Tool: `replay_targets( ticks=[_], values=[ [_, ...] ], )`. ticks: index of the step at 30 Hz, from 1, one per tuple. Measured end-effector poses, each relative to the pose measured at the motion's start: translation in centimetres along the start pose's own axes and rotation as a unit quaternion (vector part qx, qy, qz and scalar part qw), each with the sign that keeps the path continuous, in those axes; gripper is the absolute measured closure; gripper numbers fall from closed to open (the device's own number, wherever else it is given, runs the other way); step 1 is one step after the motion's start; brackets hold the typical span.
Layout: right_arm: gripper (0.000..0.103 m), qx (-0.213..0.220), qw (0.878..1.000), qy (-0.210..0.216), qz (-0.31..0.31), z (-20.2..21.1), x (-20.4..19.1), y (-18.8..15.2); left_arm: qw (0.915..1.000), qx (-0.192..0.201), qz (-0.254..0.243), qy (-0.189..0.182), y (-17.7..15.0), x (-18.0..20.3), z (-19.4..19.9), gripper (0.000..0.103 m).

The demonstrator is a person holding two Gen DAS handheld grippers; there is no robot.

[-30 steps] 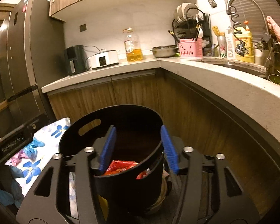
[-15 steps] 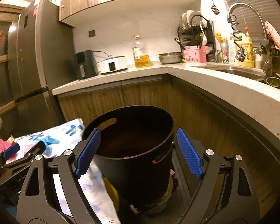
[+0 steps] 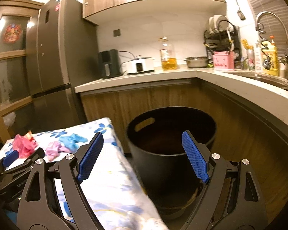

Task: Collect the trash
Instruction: 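Move both tools back over the table toward the pink bag and gloves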

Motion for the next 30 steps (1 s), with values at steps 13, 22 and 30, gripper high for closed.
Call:
replay_targets(
  ticks=[13, 22, 30],
  values=[
    [0.020, -0.022, 0.996, 0.076, 0.037, -2.4, -9.6, -1.8, 0.9971, 0.008, 0.036, 0.067, 0.3, -8.7, 0.5, 0.007],
    [0.020, -0.049, 0.988, 0.125, 0.069, -4.4, -17.5, -4.3, 0.9912, 0.020, 0.061, 0.116, 1.2, -15.2, 1.1, 0.007],
    [0.020, -0.075, 0.984, 0.133, 0.091, -7.9, -22.2, -5.8, 0.9869, 0.028, 0.075, 0.140, 2.2, -19.4, 1.1, 0.007]
  ],
)
Point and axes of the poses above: each gripper's, at about its wrist camera, not at the fingertips, and z roughly against the way its jaws point, x to its right, y to its top, the point moved 10 cm from there along -z, roughly the way its jaws point, and after that the axes turned 3 degrees about -y, right-handed, at the moved point
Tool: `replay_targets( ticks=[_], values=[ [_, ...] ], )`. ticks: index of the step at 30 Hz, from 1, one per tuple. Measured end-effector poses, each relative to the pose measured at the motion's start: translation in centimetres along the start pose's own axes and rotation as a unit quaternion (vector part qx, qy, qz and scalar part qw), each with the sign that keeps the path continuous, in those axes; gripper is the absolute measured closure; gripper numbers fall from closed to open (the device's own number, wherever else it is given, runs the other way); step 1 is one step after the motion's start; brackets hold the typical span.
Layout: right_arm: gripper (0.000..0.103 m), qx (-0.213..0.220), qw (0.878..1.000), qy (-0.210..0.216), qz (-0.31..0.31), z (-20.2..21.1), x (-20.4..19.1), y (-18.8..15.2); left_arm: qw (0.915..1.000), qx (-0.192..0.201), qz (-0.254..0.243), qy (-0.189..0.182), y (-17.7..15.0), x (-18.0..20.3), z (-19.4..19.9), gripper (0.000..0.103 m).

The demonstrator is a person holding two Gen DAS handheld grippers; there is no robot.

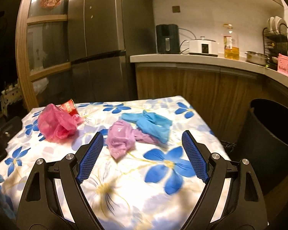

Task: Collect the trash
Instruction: 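Grasp the pink glove with the right tool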

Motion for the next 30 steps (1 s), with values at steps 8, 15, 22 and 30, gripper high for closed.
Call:
replay_targets(
  ticks=[8, 15, 22, 30],
  values=[
    [0.024, -0.039, 0.999, -0.002, 0.010, -4.1, -1.3, -0.2, 1.0000, -0.003, 0.007, -0.004, 1.1, -0.8, -2.5, 0.007],
    [0.052, -0.095, 0.995, 0.006, 0.024, -6.9, -2.2, -2.1, 0.9999, -0.008, 0.003, -0.011, 1.6, -0.5, -4.9, 0.007],
    [0.094, -0.114, 0.993, 0.019, 0.025, -7.5, -2.6, -3.2, 0.9993, -0.022, 0.017, -0.026, 2.4, 0.1, -7.2, 0.007],
    [0.099, -0.086, 0.996, 0.025, 0.010, -6.3, -2.2, -2.1, 0.9960, -0.074, 0.025, -0.042, 0.8, 1.4, -10.0, 0.009]
  ],
)
Point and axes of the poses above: each gripper's, at about its wrist camera, not at the fingertips, and z roughly against the way its jaws point, x to its right, y to its top, the point moved 10 cm from there along -z, roughly the way its jaws point, and after that the axes turned 3 degrees about -y, right-handed, at the moved point
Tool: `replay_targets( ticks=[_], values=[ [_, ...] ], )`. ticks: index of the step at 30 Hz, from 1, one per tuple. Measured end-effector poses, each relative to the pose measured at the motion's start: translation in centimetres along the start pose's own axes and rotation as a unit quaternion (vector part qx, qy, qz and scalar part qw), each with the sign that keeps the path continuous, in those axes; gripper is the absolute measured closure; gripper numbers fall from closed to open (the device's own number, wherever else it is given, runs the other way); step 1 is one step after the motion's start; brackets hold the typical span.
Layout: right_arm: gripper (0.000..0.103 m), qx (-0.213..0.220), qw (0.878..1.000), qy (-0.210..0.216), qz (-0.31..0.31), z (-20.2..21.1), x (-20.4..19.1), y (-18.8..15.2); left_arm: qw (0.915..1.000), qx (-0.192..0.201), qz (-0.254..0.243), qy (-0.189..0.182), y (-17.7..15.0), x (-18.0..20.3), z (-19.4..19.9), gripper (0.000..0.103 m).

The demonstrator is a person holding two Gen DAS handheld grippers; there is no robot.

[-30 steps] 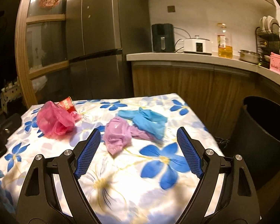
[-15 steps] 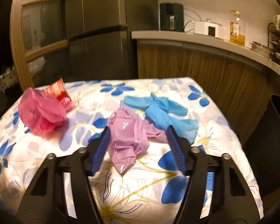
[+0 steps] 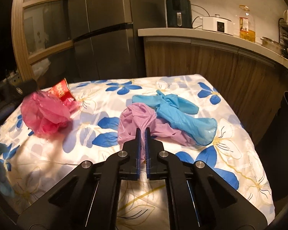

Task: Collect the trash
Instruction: 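Grasp the pink glove with the right tool, then grasp the pink plastic bag with left tool while right tool holds the pink glove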

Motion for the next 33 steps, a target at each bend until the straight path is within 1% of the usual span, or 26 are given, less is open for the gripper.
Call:
replay_targets(
  ticks=[3, 5, 6, 8, 9, 10, 12, 13, 14, 16, 20, 25, 29, 33],
  values=[
    [0.099, 0.005, 1.000, 0.001, 0.000, 0.2, -0.1, 0.1, 0.9997, -0.025, 0.001, -0.003, -1.1, -0.3, -1.0, 0.023],
    [0.099, 0.008, 1.000, 0.001, 0.001, 0.3, -0.1, 0.2, 0.9992, -0.039, 0.000, -0.002, -1.7, -0.3, -1.4, 0.037],
    [0.099, 0.010, 1.000, 0.001, 0.002, 0.4, -0.1, 0.2, 0.9989, -0.046, 0.000, -0.004, -2.1, -0.4, -1.6, 0.039],
    [0.100, 0.013, 1.000, 0.003, 0.002, 0.6, -0.1, 0.2, 0.9984, -0.056, -0.002, -0.006, -2.6, -0.4, -1.9, 0.050],
    [0.100, 0.014, 1.000, 0.003, 0.002, 0.7, -0.2, 0.3, 0.9983, -0.059, -0.002, -0.007, -2.8, -0.5, -1.9, 0.064],
    [0.100, 0.016, 1.000, 0.004, 0.001, 0.8, -0.2, 0.3, 0.9980, -0.062, -0.004, -0.005, -3.0, -0.5, -2.0, 0.074],
    [0.100, 0.019, 1.000, 0.006, 0.001, 1.1, -0.2, 0.3, 0.9979, -0.063, -0.007, -0.007, -3.1, -0.6, -1.9, 0.083],
    [0.100, 0.020, 1.000, 0.007, 0.001, 1.2, -0.3, 0.3, 0.9980, -0.062, -0.008, -0.008, -3.2, -0.5, -1.8, 0.090],
    [0.100, 0.023, 1.000, 0.008, 0.002, 1.4, -0.3, 0.4, 0.9981, -0.061, -0.009, -0.008, -3.2, -0.5, -1.6, 0.091],
    [0.101, 0.028, 1.000, 0.009, 0.001, 1.9, -0.3, 0.4, 0.9983, -0.056, -0.009, -0.009, -3.3, -0.5, -1.1, 0.096],
    [0.101, 0.040, 0.999, 0.014, 0.000, 3.5, -0.2, 0.6, 0.9991, -0.042, -0.001, -0.012, -3.2, -0.7, 0.6, 0.097],
    [0.101, 0.062, 0.998, 0.019, -0.003, 6.2, 0.4, 0.9, 0.9998, -0.014, -0.005, -0.011, -2.8, -0.7, 3.9, 0.097],
    [0.101, 0.082, 0.996, 0.019, -0.013, 8.5, 1.4, 1.4, 0.9998, 0.000, -0.009, -0.020, -2.7, 0.1, 6.2, 0.097],
    [0.101, 0.106, 0.994, 0.013, -0.022, 11.1, 2.9, 2.1, 0.9990, 0.007, -0.022, -0.039, -2.6, 2.2, 7.9, 0.097]
  ],
)
Point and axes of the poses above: each gripper's, at about its wrist camera, not at the fingertips, and z roughly against the way its jaws point, x to its right, y to its top, the point moved 10 cm from there along -z, roughly the way its jaws point, and after that the axes turned 3 degrees about -y, right-handed, at the moved point
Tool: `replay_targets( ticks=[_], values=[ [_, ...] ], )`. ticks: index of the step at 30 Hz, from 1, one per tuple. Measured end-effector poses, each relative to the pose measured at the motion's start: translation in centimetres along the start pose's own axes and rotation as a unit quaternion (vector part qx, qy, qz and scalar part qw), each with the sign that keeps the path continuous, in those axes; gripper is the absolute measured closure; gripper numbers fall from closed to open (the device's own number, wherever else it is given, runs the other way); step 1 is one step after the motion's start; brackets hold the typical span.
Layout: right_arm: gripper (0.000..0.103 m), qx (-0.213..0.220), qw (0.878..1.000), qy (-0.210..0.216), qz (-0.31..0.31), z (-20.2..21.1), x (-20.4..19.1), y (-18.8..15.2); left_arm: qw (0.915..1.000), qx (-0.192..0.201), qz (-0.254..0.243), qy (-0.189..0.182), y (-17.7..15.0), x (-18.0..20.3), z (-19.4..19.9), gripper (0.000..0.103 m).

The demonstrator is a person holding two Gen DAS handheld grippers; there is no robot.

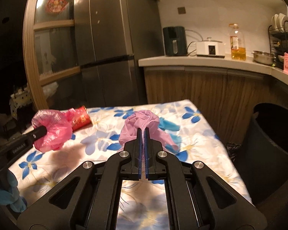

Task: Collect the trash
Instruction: 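Grasp the pink plastic bag with left tool while right tool holds the pink glove, then carry the pink bag and pink glove with both tools over the bin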

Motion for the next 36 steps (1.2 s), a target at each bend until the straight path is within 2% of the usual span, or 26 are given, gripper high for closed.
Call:
replay_targets(
  ticks=[11, 17, 23, 28, 36],
  values=[
    [0.101, 0.051, 0.997, -0.045, -0.024, 5.7, 6.2, 2.0, 0.9970, 0.021, -0.038, -0.063, 0.5, 8.3, 2.7, 0.097],
    [0.101, 0.074, 0.992, -0.088, -0.042, 8.1, 11.1, 2.9, 0.9911, 0.028, -0.066, -0.112, 0.5, 14.7, 3.5, 0.097],
    [0.101, 0.090, 0.985, -0.136, -0.061, 9.8, 16.5, 3.4, 0.9809, 0.030, -0.096, -0.166, 0.3, 22.3, 3.9, 0.097],
    [0.101, 0.097, 0.977, -0.173, -0.082, 10.7, 21.0, 3.2, 0.9684, 0.024, -0.120, -0.217, -0.5, 28.9, 3.5, 0.097],
    [0.101, 0.092, 0.971, -0.196, -0.102, 10.8, 25.3, 2.3, 0.9498, -0.001, -0.148, -0.275, -3.4, 35.7, 1.3, 0.097]
  ],
)
Point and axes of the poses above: each gripper's, at about its wrist camera, not at the fingertips, and z roughly against the way its jaws point, x to its right, y to its top, the point moved 10 cm from there along -z, roughly the way its jaws point, and after that the axes turned 3 degrees about -y, right-handed, at the moved point
